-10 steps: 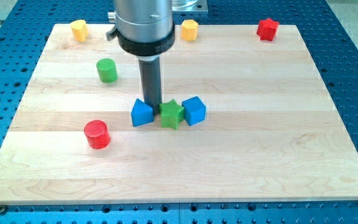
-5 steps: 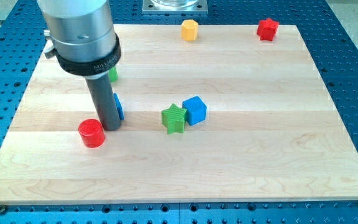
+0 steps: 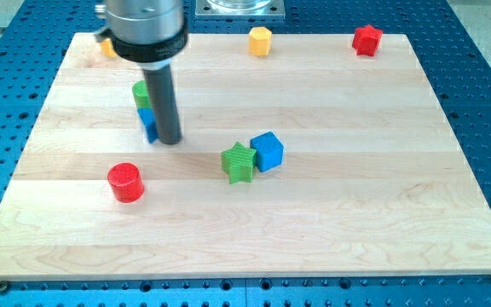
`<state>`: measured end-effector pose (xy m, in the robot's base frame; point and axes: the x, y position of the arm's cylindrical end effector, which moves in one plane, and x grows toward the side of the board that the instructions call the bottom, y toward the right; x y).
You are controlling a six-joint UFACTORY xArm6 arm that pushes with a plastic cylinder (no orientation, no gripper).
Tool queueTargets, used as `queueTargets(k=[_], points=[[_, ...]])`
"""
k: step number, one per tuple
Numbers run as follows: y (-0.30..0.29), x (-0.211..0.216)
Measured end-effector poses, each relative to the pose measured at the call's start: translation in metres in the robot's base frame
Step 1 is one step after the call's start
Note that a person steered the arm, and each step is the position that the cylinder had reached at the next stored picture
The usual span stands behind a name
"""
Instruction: Place the blue triangle at the center left of the board
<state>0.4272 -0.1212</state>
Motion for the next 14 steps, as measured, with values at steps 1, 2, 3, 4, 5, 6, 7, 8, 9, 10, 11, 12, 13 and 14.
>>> queueTargets(k=[1, 2, 3, 4, 5, 6, 7, 8, 9, 10, 11, 12, 13, 14], points=[[-0.044, -0.004], [-0.047, -0.008], [-0.079, -0.009], [-0.092, -0.013], [-0.073, -0.025], [-0.036, -0.027], [-0.035, -0.065], [-0.056, -0.087], [-0.081, -0.069], [-0.084, -0.055], [-0.105, -0.039], [-0.061, -0.039], [-0.053, -0.027], [-0.045, -0.011]])
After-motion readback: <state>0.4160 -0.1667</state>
